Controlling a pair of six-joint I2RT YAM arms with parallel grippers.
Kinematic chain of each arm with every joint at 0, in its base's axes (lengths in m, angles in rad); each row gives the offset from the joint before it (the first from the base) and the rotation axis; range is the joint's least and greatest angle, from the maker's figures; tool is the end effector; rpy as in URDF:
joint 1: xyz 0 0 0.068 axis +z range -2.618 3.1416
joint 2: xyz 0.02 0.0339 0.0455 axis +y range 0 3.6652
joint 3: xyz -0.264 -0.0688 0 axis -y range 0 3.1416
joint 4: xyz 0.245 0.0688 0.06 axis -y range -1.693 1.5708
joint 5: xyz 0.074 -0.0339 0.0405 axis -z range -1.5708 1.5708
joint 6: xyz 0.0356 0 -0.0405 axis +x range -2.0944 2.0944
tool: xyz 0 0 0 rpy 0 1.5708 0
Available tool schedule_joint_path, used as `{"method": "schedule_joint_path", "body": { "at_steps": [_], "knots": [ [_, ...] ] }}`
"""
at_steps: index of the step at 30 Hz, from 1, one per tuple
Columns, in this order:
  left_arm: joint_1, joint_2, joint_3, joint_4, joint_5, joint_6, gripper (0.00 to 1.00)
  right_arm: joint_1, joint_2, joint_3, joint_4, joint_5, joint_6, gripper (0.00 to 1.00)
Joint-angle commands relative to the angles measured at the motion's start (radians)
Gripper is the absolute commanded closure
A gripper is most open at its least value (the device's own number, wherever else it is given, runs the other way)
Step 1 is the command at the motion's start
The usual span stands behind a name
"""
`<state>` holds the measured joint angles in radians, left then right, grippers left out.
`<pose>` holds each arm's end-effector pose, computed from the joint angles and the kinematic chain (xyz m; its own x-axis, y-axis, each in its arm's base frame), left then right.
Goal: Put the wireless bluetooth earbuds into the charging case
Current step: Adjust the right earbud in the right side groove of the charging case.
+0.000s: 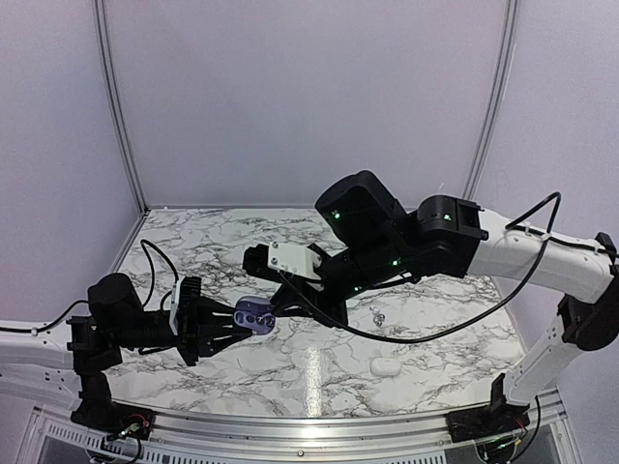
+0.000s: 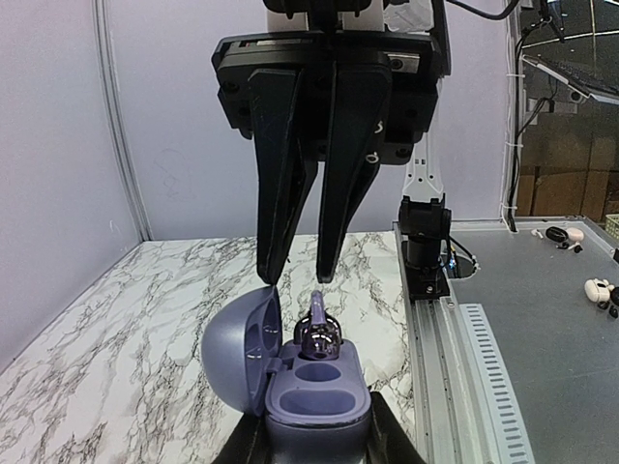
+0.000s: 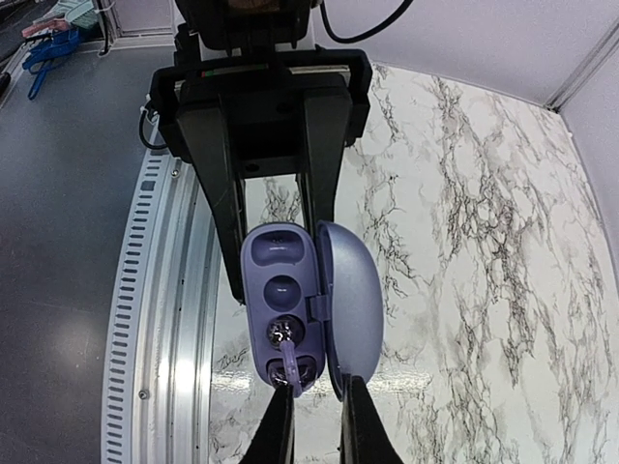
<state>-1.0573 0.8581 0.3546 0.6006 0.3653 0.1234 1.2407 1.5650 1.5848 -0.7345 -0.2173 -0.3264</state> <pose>0.0860 -0.1784 0.2580 0.1689 -0.0654 -0.9835 0.9748 0.1584 0.1569 0.1044 0.3283 0.3711 0.1119 -0.6394 -0.7607 -0.9931 -0.0449 -0.1083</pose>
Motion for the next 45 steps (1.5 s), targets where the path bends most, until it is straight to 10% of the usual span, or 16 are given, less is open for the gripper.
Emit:
{"method": "schedule_joint_path", "body": {
  "at_steps": [1,45],
  "knots": [
    [0.006,-0.008,0.009,0.044,-0.006,0.004,1.0,0.009,0.014,0.026,-0.006,-0.011,-0.005,0.91],
    [0.014,0.02,0.023,0.047,0.001,0.007,1.0,0.017,0.038,0.044,-0.03,0.031,0.0,0.91]
  ]
}}
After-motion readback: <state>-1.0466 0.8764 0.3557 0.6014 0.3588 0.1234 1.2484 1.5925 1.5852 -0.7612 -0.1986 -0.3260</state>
